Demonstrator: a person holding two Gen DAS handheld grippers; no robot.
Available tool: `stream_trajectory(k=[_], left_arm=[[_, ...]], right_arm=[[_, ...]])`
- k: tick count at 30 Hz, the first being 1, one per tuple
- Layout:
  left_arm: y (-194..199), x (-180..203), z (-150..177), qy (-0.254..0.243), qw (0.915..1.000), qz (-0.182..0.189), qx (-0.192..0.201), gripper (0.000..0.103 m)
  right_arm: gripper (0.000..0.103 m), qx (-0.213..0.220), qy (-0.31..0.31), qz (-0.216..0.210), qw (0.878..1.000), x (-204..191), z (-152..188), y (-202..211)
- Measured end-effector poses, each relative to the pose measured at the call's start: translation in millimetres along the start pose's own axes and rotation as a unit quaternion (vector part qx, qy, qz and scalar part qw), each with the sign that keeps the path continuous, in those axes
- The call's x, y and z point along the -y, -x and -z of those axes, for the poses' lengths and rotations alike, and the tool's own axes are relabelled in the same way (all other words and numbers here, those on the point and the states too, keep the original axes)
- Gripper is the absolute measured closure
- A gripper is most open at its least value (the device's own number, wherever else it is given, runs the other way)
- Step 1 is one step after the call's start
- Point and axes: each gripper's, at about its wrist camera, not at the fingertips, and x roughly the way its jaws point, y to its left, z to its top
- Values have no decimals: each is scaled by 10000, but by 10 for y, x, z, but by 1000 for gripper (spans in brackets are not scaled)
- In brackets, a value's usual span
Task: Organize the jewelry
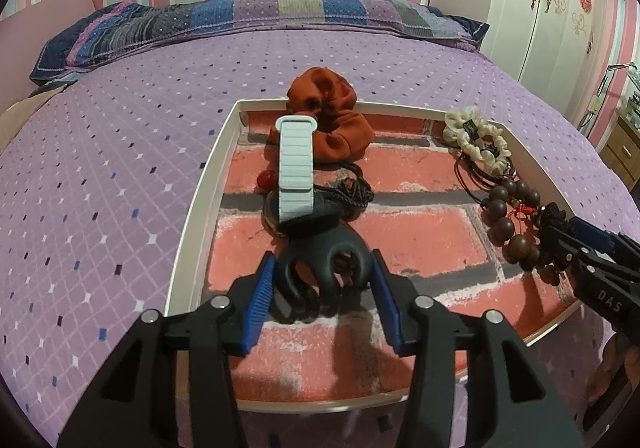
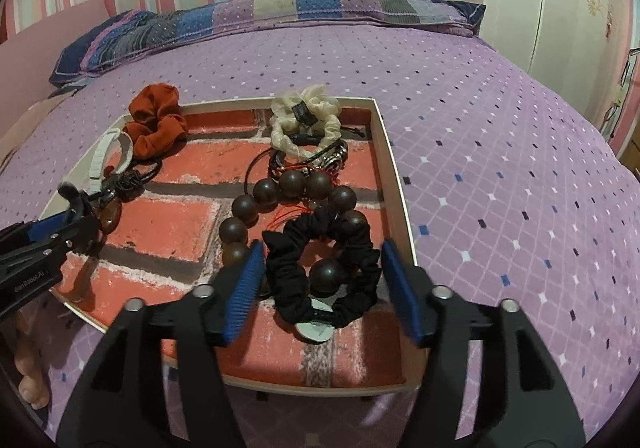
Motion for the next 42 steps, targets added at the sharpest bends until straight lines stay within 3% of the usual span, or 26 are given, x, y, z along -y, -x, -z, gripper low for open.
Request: stream_trajectory(k=[3,12,15,26,27,35,42], left_arm=[[72,21,14,-49,9999,-88,130,42],[565,38,188,-114,9989,-51,444,34],[794,28,291,-83,9978,-164,633,16],[1579,1,875,132,9965,-130,815,9],[1641,10,930,139,9967,-131,795,5],[2058,165,1297,143,9980,-189,579,4],[2551,400,1542,-149,9949,-473,884,4]], right_arm=[[30,1,2,2,10000,-2,-1,21],[9,267,3,-9,9996,-22,73,429],[5,368,1,-15,9993,-44,161,624],[5,548,-63,10,9985,-93,759,1502],[5,573,-71,18,9983,-95,797,1580],[4,622,-433,-51,9971,-4,1061,2217],[4,501,-671,-91,9964,-6,1247,2527]])
